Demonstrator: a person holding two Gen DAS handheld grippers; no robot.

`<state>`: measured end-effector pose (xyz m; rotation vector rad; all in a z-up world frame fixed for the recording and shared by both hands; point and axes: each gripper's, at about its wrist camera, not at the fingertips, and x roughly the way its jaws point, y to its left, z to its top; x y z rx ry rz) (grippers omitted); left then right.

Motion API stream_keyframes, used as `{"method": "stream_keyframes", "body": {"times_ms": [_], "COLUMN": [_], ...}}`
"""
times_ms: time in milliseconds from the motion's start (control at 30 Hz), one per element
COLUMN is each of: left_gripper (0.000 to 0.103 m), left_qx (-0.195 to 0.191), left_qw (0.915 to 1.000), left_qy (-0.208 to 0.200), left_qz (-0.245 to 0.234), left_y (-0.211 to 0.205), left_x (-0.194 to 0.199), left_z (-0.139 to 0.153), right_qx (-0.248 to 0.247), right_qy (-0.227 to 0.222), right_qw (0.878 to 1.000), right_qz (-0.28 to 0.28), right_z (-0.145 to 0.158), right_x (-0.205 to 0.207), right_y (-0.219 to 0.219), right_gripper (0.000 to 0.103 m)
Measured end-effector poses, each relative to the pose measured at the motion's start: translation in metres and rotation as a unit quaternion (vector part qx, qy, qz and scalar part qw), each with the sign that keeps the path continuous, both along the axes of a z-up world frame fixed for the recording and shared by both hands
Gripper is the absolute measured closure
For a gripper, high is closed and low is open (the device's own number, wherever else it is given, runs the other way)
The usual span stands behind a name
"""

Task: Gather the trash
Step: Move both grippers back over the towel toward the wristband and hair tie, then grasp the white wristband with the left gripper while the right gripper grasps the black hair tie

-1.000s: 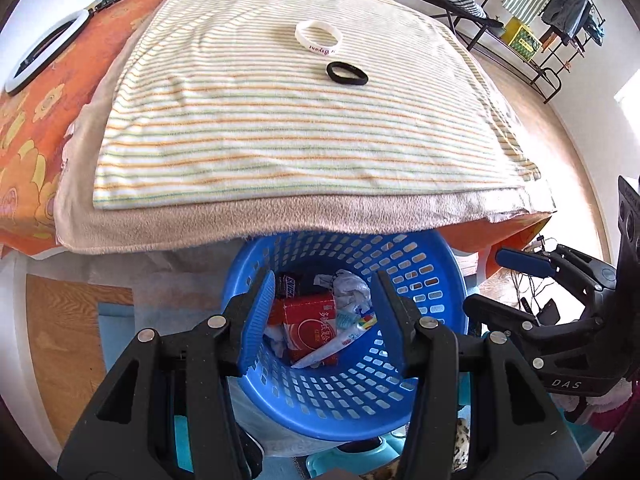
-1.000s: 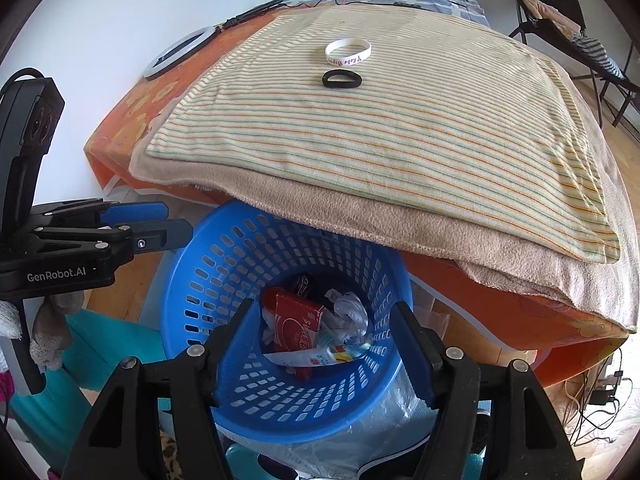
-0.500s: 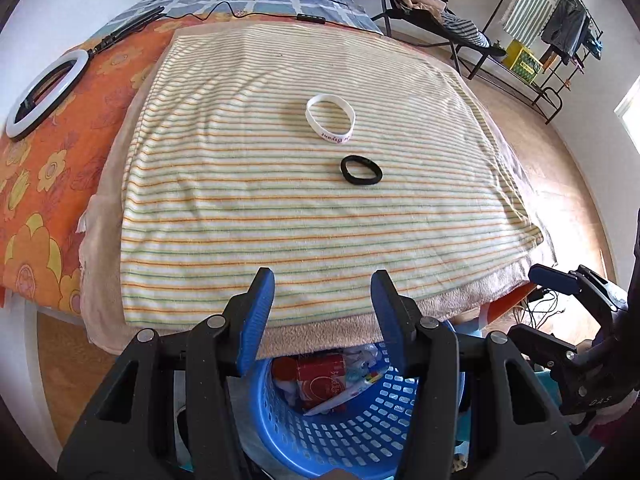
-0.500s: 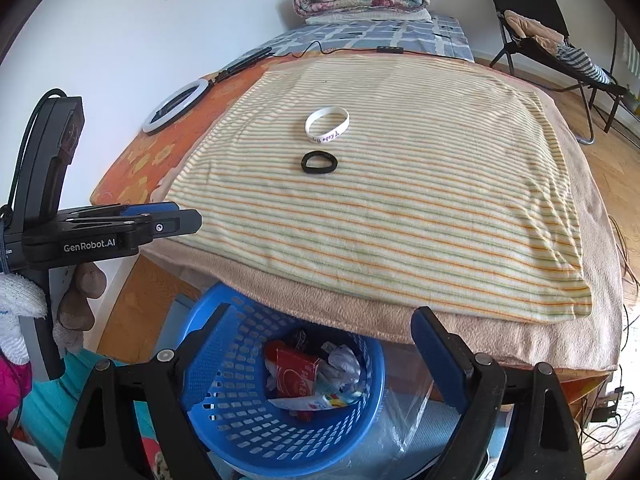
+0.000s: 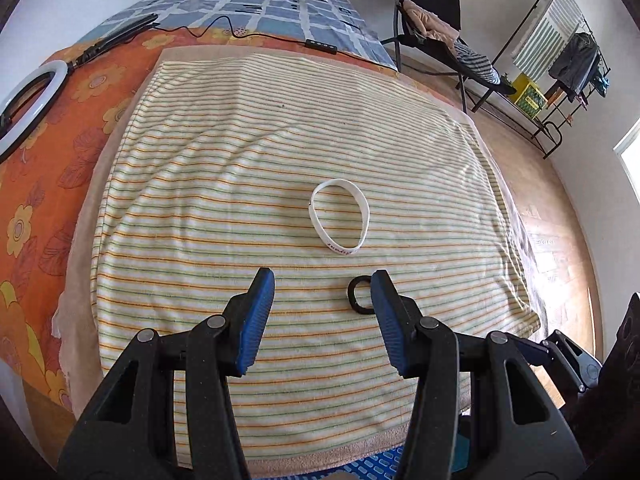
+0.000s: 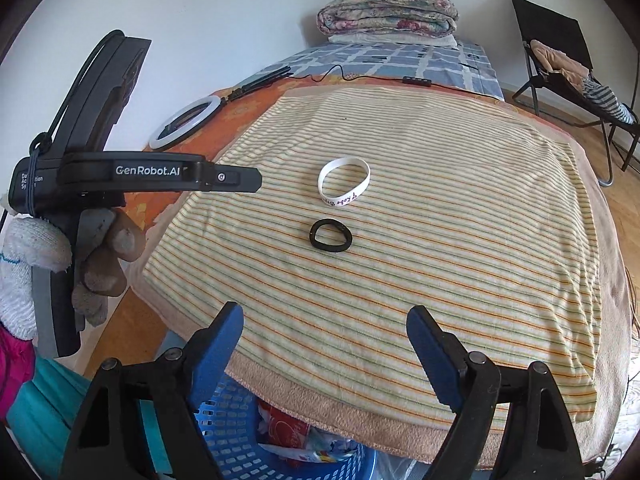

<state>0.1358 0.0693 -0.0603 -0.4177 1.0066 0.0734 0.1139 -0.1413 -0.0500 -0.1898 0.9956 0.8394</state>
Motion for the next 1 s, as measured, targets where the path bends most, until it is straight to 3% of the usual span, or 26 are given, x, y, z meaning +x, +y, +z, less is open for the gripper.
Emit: {"method": "stream_keyframes", "body": {"times_ms": [167,200,233,367,633,733,867,1000], "left_gripper": [0.049,0.035,0.028,0.028,0.028,0.028,0.029,0.052], "left_qx": [-0.023,-0.025,-0.027,-0.047,0.008,0.031,0.044,0.056], "left_qw": [0.9995,0.9992,0.9990,0.9975,0.9971,0.9967,0.9967,0.9964], "left_qy": [0.020,0.030,0.035,0.054,0.075,0.075,0.068,0.058], "left_qz": [-0.010,-0.013,-0.011,0.002,-0.003,-0.008,-0.005,-0.025], "left_y": [0.000,-0.001,-0.001,0.001,-0.013,-0.019,-0.022,-0.030], "left_x": [0.037,0.045,0.051,0.073,0.098,0.103,0.106,0.110], "left_z": [-0.017,-0.022,-0.027,-0.043,-0.061,-0.063,-0.064,-0.063], "right_qx": [0.000,0.000,-0.001,-0.003,-0.005,-0.006,-0.016,-0.022], "right_qy": [0.017,0.018,0.018,0.025,0.024,0.027,0.020,0.014], "right_qw": [1.000,1.000,1.000,1.000,1.000,1.000,1.000,1.000], "right_qz": [-0.005,-0.006,-0.007,-0.010,0.001,0.010,0.013,0.010], "right_z": [-0.011,-0.013,-0.015,-0.020,-0.027,-0.031,-0.037,-0.041], "right_x": [0.011,0.013,0.014,0.019,0.028,0.029,0.030,0.035], "right_y": [0.005,0.004,0.004,0.003,0.013,0.020,0.030,0.038], "right_gripper": [0.020,0.020,0.020,0.020,0.020,0.027,0.028,0.030]}}
